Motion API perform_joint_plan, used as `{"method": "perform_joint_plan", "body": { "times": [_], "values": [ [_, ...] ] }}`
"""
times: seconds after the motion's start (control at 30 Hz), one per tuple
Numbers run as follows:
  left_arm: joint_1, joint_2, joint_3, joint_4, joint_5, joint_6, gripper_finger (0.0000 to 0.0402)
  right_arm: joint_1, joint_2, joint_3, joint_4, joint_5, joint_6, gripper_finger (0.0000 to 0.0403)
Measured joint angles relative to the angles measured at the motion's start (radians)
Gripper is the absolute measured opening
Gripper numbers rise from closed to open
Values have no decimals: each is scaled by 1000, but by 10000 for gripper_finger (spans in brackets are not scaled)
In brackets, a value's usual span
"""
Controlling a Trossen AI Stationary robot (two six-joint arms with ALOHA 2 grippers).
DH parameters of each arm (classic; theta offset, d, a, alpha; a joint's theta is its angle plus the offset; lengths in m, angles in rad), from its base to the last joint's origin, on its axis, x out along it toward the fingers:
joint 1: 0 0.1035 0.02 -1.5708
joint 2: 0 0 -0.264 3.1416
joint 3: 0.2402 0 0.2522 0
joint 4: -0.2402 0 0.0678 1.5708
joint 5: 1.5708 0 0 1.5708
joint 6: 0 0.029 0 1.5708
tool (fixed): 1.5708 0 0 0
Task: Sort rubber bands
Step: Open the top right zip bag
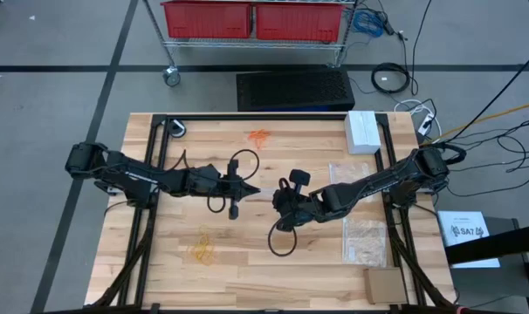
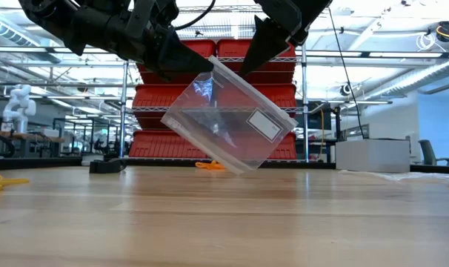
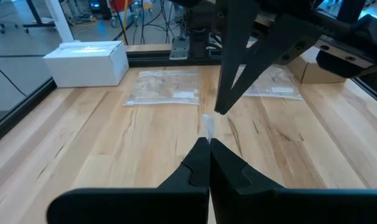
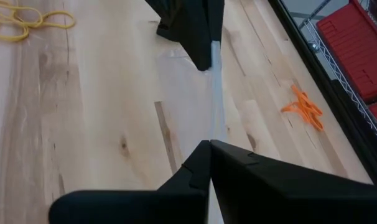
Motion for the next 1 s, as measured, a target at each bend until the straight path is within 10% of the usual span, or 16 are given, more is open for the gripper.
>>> {"method": "perform_joint_plan", "body": {
  "times": [1.0],
  "values": [
    [0,0,0,-4,0,-18,0,-41,11,0,-23,-28,39,48]
  ]
}}
